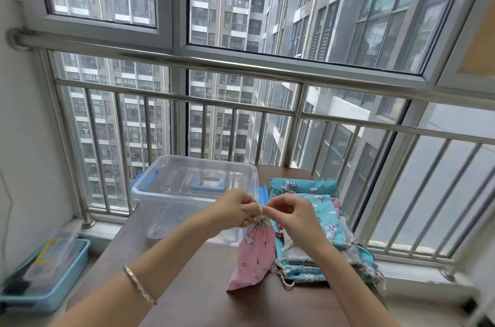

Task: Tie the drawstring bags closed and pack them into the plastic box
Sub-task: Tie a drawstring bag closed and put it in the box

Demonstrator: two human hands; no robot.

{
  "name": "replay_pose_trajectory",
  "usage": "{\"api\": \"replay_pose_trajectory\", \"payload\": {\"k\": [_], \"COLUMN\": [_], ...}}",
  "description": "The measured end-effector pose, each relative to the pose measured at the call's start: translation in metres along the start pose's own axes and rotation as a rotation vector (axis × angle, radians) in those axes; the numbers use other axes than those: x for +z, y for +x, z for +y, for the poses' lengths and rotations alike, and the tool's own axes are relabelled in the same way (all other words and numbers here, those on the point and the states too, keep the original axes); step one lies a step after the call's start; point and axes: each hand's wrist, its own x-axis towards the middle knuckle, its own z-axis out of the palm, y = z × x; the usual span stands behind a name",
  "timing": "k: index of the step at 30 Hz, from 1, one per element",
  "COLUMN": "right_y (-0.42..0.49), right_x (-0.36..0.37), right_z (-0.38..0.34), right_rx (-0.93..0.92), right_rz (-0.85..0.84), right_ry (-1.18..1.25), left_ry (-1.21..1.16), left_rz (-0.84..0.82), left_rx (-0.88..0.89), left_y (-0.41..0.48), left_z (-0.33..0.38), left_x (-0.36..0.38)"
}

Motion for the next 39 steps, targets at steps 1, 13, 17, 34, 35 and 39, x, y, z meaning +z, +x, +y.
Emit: {"api": "replay_pose_trajectory", "payload": {"k": [1, 13, 17, 34, 35, 39], "right_y": [0.000, 0.007, 0.006, 0.049, 0.055, 0.071], "right_x": [0.000, -0.022, -0.031, -0.018, -0.017, -0.014], "right_z": [0.001, 0.012, 0.022, -0.064, -0.071, -0.086], "right_rx": [-0.036, -0.007, 0.020, -0.012, -0.020, 0.000], "right_rz": [0.000, -0.149, -0.202, -0.431, -0.427, -0.450], "right_ry": [-0.026, -0.168, -0.271, 0.180, 0.243, 0.562], "left_ry": [-0.075, -0.101, -0.029, -0.210, -0.294, -0.692], "left_rz": [-0.017, -0.064, -0.068, -0.351, -0.470, -0.556], "left_rx": [-0.034, -0.019, -0.045, -0.498, -0.520, -0.375], "left_y": [0.000, -0.006, -0.009, -0.023, -0.023, -0.031], "left_z": [0.000, -0.006, -0.017, -0.026, -0.030, -0.026], "left_x": [0.000, -0.014, -0.017, -0.027, -0.026, -0.019]}}
